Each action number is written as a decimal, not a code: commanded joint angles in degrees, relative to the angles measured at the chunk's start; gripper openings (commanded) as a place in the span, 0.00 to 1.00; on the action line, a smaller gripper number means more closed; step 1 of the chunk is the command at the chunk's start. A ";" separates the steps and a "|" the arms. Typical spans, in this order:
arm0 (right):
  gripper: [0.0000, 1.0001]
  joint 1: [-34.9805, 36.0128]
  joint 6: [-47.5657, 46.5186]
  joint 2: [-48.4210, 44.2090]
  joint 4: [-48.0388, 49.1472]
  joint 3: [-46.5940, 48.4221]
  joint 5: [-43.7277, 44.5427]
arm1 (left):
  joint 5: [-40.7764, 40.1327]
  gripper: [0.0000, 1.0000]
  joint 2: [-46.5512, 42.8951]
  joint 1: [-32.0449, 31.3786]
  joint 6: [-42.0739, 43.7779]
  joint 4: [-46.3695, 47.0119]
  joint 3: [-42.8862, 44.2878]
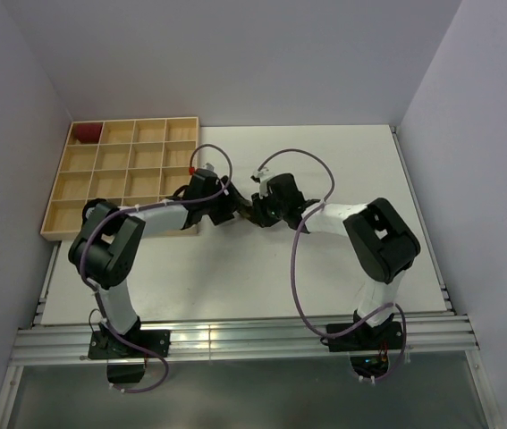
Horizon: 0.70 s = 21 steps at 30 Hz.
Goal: Roll the socks
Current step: Roll the sock at the center of the board.
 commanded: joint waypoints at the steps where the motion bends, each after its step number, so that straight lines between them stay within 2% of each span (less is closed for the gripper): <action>1: 0.00 -1.73 2.90 3.04 -11.02 1.85 -5.58 | -3.19 0.75 -7.58 0.71 -3.28 5.23 -4.24; 8: 0.00 -4.19 6.24 9.44 -16.21 6.94 -16.56 | -10.12 0.77 -18.59 -1.74 -8.56 19.13 -17.88; 12: 0.00 -4.80 8.00 11.47 -17.88 8.45 -22.35 | -12.07 0.76 -17.72 -4.56 -9.43 20.01 -19.99; 21: 0.00 -6.56 14.85 17.63 -19.03 11.09 -31.25 | -16.02 0.72 -12.18 -5.45 -12.34 23.88 -23.69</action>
